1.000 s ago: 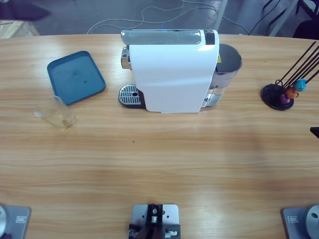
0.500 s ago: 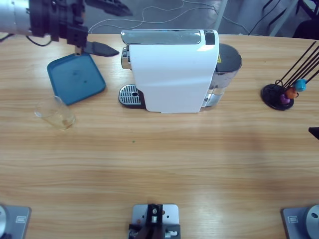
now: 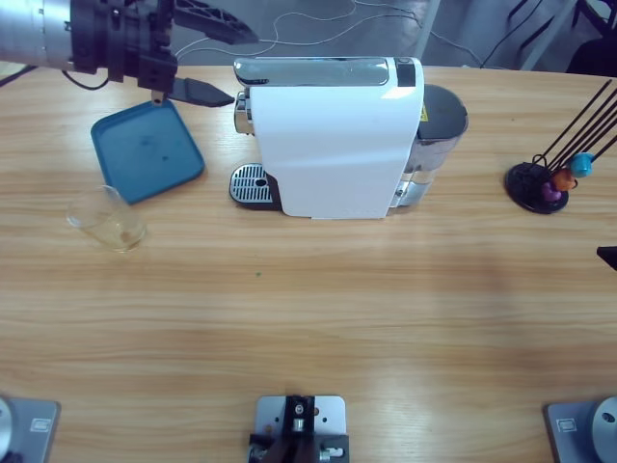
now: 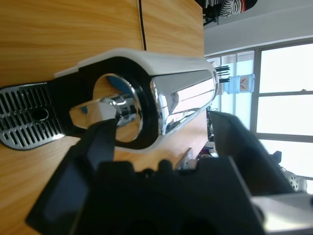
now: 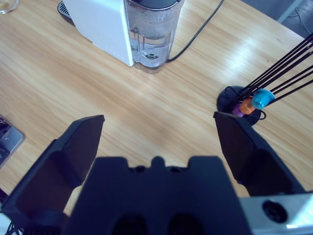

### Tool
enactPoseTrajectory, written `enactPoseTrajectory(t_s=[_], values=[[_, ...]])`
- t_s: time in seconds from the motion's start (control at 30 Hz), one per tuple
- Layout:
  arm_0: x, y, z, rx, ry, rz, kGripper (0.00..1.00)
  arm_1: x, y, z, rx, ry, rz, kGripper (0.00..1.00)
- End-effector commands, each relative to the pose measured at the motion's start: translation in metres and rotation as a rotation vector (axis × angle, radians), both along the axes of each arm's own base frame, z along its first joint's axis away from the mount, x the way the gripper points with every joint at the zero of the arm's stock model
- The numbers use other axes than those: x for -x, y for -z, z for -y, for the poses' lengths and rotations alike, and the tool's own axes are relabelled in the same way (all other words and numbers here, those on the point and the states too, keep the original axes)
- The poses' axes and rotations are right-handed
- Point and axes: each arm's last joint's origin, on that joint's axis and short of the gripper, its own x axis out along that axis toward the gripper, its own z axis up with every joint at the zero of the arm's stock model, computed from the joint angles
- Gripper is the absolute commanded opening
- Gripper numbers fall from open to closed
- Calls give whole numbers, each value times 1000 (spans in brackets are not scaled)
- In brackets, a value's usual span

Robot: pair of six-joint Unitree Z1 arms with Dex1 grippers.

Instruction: Pour coffee

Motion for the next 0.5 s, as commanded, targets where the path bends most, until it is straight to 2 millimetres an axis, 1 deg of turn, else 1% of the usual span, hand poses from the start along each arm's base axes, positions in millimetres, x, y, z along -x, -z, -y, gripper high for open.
enactPoseTrajectory(t_s=[0.03,0.17,0.37,0.4,0.5], values=[[-11,5,3,-21,8,48,0,1,6,0,13,-14,-15,1000],[-9,7,3,-27,14,46,0,3,6,1,9,-13,-11,1000],[-2,-1,0,-29,3,79,0,3,6,2,7,-13,-8,1000],[-1,-4,1,-24,5,85,0,4,6,2,6,-13,-7,1000],[7,-20,1,11,21,136,0,7,5,5,-4,-13,5,1000]])
